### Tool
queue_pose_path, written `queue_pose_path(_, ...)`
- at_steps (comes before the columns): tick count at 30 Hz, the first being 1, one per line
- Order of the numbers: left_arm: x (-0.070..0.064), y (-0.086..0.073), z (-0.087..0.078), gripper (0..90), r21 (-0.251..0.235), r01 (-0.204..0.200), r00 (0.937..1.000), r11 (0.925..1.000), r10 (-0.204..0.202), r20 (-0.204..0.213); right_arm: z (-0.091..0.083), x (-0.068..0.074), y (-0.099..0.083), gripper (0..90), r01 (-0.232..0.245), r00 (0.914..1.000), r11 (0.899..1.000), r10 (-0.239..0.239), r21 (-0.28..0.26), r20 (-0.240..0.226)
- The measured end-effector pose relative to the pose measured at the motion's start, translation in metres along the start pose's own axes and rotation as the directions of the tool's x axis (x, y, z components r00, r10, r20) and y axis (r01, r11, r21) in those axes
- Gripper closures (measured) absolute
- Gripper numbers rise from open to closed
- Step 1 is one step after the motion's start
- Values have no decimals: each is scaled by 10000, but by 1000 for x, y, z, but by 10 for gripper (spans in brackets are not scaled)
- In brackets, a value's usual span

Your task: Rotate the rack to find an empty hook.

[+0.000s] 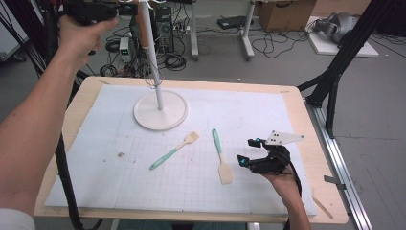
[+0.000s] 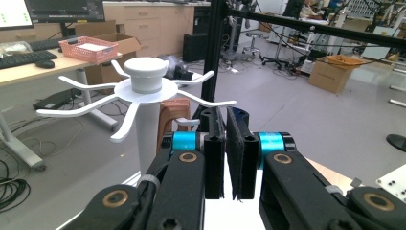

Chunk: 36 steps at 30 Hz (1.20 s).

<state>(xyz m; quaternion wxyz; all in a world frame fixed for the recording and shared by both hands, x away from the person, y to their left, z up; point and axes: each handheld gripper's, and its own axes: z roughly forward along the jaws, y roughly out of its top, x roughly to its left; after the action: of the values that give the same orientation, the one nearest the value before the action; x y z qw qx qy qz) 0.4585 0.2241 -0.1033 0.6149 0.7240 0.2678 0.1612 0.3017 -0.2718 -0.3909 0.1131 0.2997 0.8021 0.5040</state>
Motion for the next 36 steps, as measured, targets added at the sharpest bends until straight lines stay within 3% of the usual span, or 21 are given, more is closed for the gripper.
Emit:
queue_pose_path(14,13,0,-11,851,-57,171,9986,9998,-174,-492,-1,-1,0,208,-44,10000,9999,44,-106,37)
queue_pose_path(20,17,-1,-10,851,-77,253,9983,9996,-257,-522,-1,-1,0,208,-53,10000,10000,53,-68,31)
queue_pose_path(36,3,-6,-20,803,37,-263,9997,9996,264,-20,-3,0,1,209,48,10000,9998,-47,-213,35)
